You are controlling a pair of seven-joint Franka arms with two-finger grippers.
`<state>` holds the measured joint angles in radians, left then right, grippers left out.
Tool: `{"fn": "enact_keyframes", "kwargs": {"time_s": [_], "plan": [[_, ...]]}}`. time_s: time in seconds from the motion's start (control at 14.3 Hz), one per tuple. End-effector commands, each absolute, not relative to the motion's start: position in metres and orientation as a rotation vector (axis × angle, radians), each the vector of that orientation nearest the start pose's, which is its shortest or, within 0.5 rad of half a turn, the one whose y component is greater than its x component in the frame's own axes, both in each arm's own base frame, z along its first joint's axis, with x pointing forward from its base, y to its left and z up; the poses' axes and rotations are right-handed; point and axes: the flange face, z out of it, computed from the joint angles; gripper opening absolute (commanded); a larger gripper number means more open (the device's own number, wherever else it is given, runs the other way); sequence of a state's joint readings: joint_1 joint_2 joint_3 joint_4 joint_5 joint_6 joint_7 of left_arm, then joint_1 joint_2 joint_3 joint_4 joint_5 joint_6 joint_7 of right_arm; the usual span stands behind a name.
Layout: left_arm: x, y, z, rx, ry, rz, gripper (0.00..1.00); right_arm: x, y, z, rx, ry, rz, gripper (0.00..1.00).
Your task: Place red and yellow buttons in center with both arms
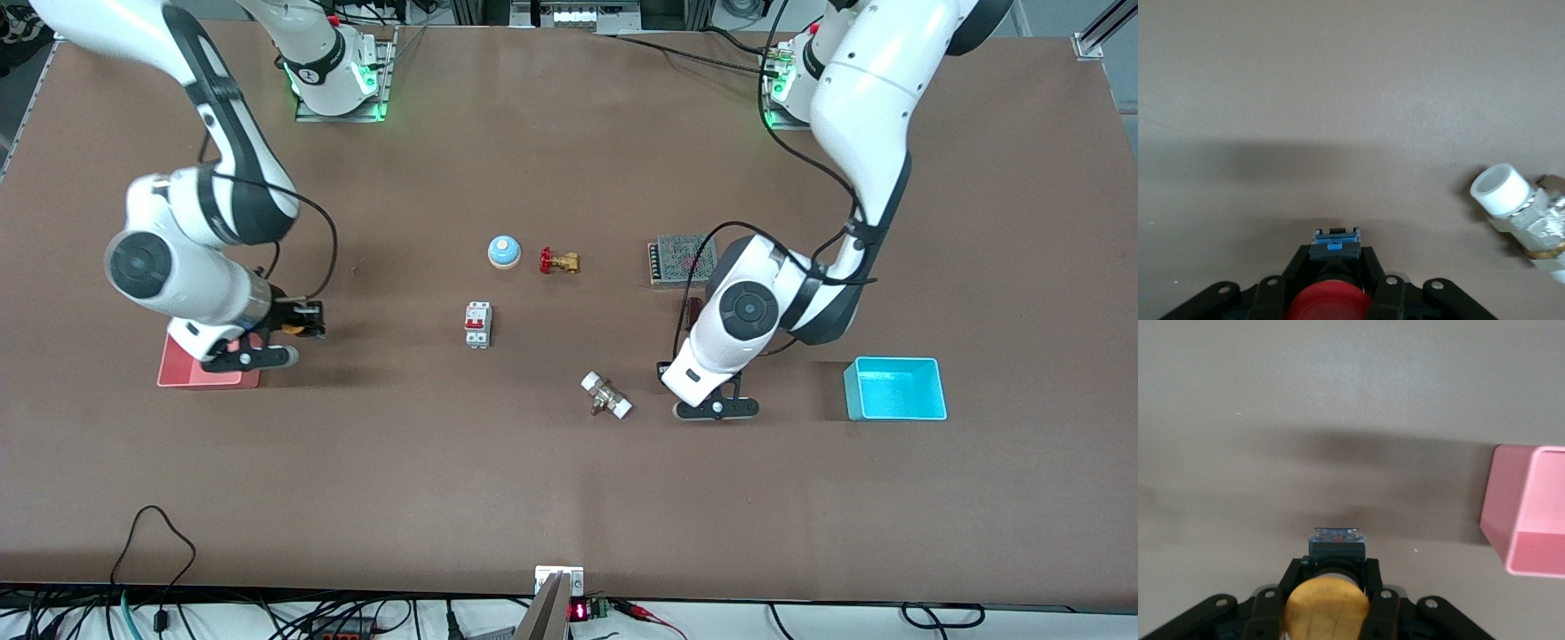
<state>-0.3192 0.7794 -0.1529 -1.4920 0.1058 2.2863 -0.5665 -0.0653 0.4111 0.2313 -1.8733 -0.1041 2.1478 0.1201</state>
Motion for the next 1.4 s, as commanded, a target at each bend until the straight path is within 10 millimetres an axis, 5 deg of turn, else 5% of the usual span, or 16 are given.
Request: {"fn": "enact_keyframes", "kwargs": {"time_s": [0.0, 0.07, 0.14, 0.21, 0.28, 0.49, 0.56, 0.77, 0.98, 1.33], "plan": [[0.654, -0.312, 0.207, -3.164, -0.117, -0.052, 0.28, 0.615, 0.105, 0.259, -3.203, -0.145, 0.197, 0.01], [0.652, -0.31, 0.199, -3.17, -0.12, -0.063, 0.31, 0.613, 0.111, 0.246, -3.215, -0.145, 0.21, 0.01], [0.652, -0.309, 0.199, -3.172, -0.121, -0.069, 0.49, 0.613, 0.113, 0.238, -3.219, -0.146, 0.209, 0.01], [0.653, -0.308, 0.2, -3.172, -0.12, -0.072, 0.88, 0.613, 0.113, 0.231, -3.22, -0.142, 0.212, 0.01], [0.654, -0.307, 0.205, -3.173, -0.118, -0.08, 1.0, 0.612, 0.115, 0.226, -3.218, -0.147, 0.221, 0.01], [0.652, -0.306, 0.223, -3.154, -0.115, -0.043, 1.0, 0.612, 0.114, 0.224, -3.217, -0.145, 0.224, 0.04], [0.652, -0.306, 0.24, -3.153, -0.122, -0.049, 1.0, 0.611, 0.114, 0.219, -3.216, -0.143, 0.236, 0.05], [0.653, -0.292, 0.31, -3.128, -0.132, -0.046, 1.0, 0.611, 0.115, 0.214, -3.212, -0.144, 0.234, 0.29], [0.656, -0.257, 0.372, -3.104, -0.197, -0.049, 1.0, 0.611, 0.115, 0.212, -3.211, -0.144, 0.237, 0.44], [0.652, -0.176, 0.476, -3.059, -0.13, 0.063, 1.0, 0.612, 0.115, 0.21, -3.208, -0.142, 0.233, 0.88]]}}
